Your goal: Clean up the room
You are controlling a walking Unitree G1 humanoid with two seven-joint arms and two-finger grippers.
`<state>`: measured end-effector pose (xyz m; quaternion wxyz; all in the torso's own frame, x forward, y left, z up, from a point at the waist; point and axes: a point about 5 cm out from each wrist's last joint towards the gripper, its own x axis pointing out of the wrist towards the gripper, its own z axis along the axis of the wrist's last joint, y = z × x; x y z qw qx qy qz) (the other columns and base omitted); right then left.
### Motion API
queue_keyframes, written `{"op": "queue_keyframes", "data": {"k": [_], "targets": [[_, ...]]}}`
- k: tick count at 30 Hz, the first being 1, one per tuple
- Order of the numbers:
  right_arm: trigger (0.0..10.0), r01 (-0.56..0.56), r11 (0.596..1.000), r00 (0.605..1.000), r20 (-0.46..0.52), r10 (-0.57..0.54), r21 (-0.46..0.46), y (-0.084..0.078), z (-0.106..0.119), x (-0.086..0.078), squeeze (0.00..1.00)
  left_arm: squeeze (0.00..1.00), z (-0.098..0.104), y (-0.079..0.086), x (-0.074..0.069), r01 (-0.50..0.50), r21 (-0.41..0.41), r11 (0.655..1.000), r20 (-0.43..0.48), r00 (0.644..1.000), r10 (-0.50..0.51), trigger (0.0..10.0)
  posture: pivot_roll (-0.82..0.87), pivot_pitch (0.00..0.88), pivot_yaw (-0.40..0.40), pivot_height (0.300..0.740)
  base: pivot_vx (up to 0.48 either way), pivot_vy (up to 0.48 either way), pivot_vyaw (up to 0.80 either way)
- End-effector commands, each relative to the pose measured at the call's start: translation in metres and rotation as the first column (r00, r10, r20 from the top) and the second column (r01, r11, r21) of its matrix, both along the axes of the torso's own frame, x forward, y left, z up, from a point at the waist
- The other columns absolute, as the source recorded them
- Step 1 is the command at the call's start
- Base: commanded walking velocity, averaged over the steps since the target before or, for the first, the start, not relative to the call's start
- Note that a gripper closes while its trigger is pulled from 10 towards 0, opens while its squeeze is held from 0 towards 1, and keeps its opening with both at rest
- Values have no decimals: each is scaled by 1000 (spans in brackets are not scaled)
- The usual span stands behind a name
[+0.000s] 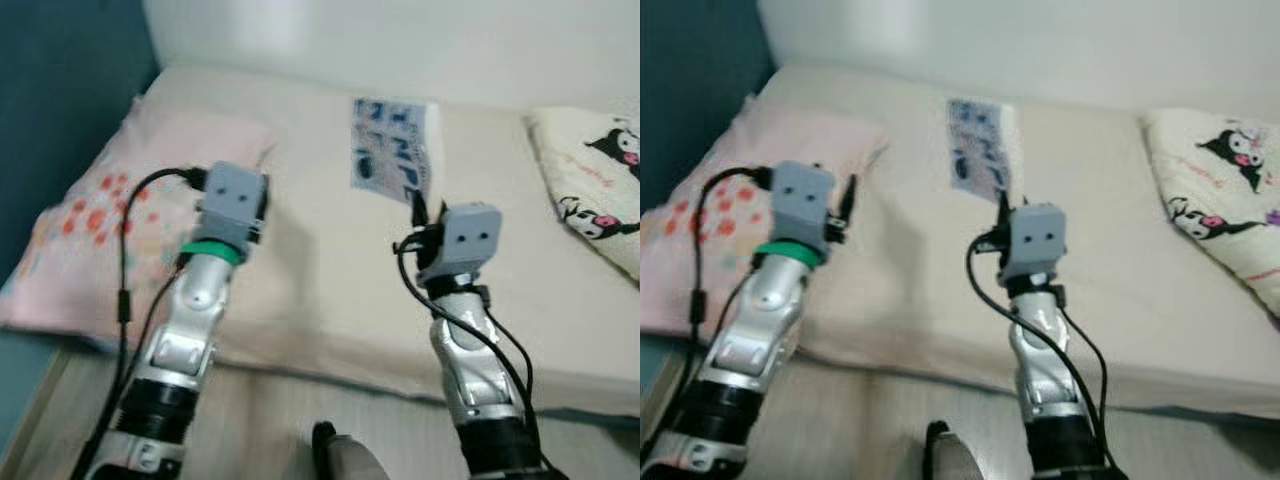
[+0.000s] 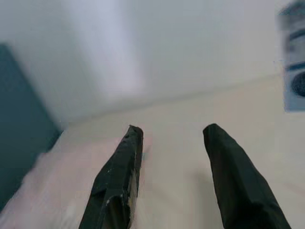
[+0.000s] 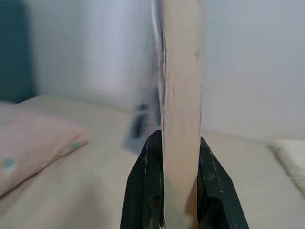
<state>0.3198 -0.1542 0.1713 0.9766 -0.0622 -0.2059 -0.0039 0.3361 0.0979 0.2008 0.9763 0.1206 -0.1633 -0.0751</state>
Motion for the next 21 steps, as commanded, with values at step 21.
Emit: {"op": "queue_keyframes", "data": {"k": [21], "targets": [[10000,-27,998,1000,10,26,53,3,2,-1,0,0,-6,7,-2,-21,-6,1000,-9,1000,20,10000,-67,74,20,740,118,0,0]]}}
